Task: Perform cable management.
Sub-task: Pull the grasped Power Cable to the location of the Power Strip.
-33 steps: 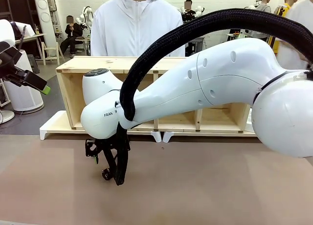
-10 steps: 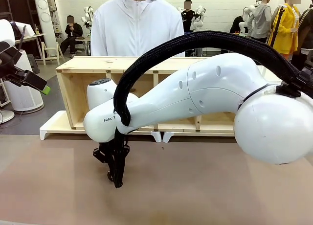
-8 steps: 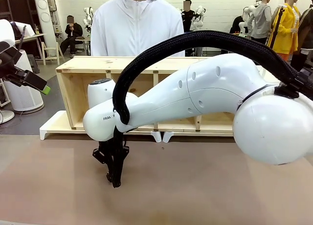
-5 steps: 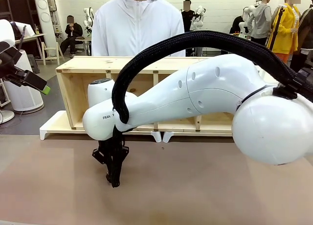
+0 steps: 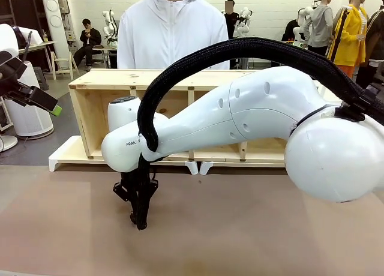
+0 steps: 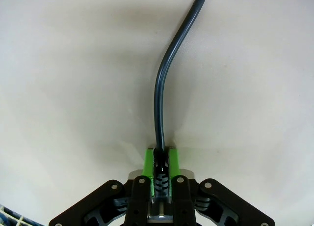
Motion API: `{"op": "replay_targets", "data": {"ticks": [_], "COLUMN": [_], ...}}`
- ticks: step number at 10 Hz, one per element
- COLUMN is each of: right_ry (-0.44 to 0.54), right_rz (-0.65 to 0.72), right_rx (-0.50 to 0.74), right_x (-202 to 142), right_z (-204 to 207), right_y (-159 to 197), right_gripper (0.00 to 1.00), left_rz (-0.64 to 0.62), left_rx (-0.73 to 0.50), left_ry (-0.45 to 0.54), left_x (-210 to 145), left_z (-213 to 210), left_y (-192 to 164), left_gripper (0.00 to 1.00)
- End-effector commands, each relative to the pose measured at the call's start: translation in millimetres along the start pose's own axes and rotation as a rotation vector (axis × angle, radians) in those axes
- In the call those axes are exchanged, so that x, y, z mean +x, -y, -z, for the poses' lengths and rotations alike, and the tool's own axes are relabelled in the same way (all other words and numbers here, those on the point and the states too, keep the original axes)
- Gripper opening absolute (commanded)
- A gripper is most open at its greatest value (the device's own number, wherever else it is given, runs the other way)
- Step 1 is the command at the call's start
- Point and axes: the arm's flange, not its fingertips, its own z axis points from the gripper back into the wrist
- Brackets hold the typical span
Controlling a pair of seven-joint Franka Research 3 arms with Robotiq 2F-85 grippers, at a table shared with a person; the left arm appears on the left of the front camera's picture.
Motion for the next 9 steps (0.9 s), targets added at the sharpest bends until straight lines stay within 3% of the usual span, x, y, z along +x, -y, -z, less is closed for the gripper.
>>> {"op": "replay_targets", "data": {"ticks": [1, 6, 7, 9], "right_ry": [0.0, 0.0, 0.0, -0.006], "right_rz": [0.001, 0.001, 0.0, -0.023], "right_rx": [-0.001, -0.001, 0.0, 0.011], "right_x": [0, 0, 0, -19], "right_z": [0, 0, 0, -13], "right_y": [0, 0, 0, 23], "right_gripper": [0.0, 0.0, 0.14, 0.14], "left_rz": [0.001, 0.001, 0.001, 0.001], "left_rx": [0.006, 0.006, 0.006, 0.006], "left_ry": [0.009, 0.009, 0.009, 0.009], "left_x": [2, 2, 2, 2], "left_z": [2, 2, 2, 2], "left_y": [-1, -1, -1, -1], "left_gripper": [1.0, 1.0, 1.0, 1.0]}}
